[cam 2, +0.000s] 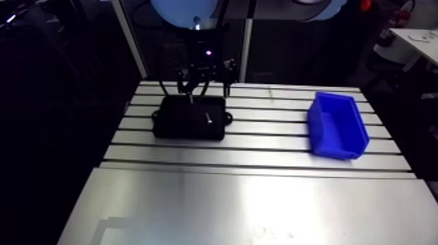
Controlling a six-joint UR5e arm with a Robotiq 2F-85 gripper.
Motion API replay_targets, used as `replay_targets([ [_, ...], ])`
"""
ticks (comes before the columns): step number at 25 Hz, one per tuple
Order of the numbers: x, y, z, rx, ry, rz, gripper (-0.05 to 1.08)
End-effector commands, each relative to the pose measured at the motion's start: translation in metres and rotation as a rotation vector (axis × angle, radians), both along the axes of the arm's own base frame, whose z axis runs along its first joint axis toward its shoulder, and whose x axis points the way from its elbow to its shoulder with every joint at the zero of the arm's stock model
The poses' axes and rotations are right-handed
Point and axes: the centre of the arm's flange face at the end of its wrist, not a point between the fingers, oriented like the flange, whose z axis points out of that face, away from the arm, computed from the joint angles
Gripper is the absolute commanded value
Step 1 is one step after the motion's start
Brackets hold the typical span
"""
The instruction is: Pick up the M10 bolt from the tray and put it into the blue bin.
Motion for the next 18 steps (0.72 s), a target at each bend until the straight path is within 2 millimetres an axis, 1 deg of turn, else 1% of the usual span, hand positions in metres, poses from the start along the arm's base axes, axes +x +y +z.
replay_targets([
  [1, 0.0, -0.001, -0.015, 0.002, -0.017, -0.017, 0.15],
  [2, -0.002, -0.001, -0.017, -0.001, -0.011, -0.017, 0.2],
  [7, -0.003, -0.005, -0.022, -0.008, -0.005, -0.01, 0.34],
  [10, -0.003, -0.008, -0.029, -0.008, -0.018, -0.004, 0.37],
  [12, -0.002, -0.009, -0.032, -0.007, -0.022, -0.003, 0.41],
  [18, -0.002, -0.008, -0.037, -0.004, -0.031, -0.007, 0.42],
])
